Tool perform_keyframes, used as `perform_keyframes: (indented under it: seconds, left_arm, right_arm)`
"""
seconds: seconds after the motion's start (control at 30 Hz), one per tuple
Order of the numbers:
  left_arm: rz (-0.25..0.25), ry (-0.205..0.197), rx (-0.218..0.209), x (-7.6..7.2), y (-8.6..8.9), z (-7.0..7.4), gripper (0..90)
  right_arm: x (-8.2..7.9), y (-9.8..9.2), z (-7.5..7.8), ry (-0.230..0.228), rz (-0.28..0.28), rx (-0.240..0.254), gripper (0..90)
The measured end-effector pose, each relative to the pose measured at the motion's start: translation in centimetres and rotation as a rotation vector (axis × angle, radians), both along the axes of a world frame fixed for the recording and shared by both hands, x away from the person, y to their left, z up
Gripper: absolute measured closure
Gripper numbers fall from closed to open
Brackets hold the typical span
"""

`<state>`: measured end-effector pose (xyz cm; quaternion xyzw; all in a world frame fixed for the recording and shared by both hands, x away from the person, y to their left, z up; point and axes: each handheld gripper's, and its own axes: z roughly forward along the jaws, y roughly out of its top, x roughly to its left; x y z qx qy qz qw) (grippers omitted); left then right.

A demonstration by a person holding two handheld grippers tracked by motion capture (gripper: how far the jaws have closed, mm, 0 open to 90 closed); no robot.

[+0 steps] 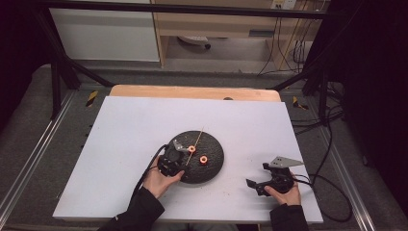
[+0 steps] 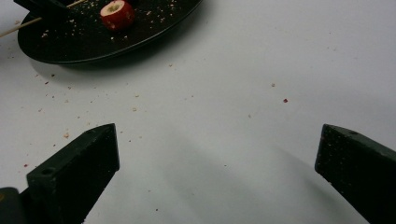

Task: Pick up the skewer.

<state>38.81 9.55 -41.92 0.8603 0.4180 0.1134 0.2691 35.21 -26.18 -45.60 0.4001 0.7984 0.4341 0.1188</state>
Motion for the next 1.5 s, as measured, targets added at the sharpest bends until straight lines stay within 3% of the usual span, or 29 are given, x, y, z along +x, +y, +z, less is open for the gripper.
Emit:
perform_keyframes:
  seconds: [0.8, 1.17, 1.5]
  left_arm:
    - [0.096, 0.037, 0.004, 0.0, -0.7, -0.1, 85.5]
    - [0.091, 0.013, -0.023, -0.2, -0.1, 0.1, 88.0]
    - [0.048, -0.042, -0.068, -1.0, 1.5, 0.9, 88.2]
  right_arm:
    - [0.0, 0.0, 0.0, 0.005, -0.001, 0.005, 0.7]
    - [-0.1, 0.0, 0.0, 0.003, -0.002, 0.004, 0.7]
    - [-0.1, 0.0, 0.0, 0.010, -0.003, -0.001, 0.7]
